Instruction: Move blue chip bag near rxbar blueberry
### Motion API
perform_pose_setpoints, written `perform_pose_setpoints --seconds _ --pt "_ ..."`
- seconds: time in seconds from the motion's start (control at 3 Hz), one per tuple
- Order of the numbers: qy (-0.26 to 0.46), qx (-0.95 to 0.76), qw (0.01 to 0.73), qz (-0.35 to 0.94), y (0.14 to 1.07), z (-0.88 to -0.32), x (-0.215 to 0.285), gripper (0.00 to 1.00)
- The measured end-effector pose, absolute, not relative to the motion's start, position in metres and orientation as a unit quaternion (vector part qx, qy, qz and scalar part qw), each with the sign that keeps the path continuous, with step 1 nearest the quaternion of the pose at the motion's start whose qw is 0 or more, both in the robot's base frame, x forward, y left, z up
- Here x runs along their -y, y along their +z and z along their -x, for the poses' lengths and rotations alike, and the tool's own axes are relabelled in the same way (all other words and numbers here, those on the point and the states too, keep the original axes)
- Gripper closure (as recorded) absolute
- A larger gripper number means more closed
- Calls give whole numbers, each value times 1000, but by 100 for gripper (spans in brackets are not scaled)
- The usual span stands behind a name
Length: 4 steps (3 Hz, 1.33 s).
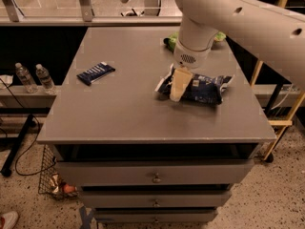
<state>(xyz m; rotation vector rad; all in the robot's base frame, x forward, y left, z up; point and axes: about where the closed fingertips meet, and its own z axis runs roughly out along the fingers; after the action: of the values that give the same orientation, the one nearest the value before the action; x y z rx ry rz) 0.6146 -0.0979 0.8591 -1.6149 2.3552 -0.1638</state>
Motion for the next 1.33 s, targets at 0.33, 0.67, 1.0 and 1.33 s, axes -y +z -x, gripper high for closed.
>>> perform_pose_setpoints --seconds 0.33,0.67,1.0,1.33 --pt "-54 -813 142 562 853 -615 94 48" --pt "-53 -811 146 564 851 -614 91 70" --pt "-46 -798 183 572 881 -616 85 94" --pt "-36 -767 244 593 936 -623 68 100"
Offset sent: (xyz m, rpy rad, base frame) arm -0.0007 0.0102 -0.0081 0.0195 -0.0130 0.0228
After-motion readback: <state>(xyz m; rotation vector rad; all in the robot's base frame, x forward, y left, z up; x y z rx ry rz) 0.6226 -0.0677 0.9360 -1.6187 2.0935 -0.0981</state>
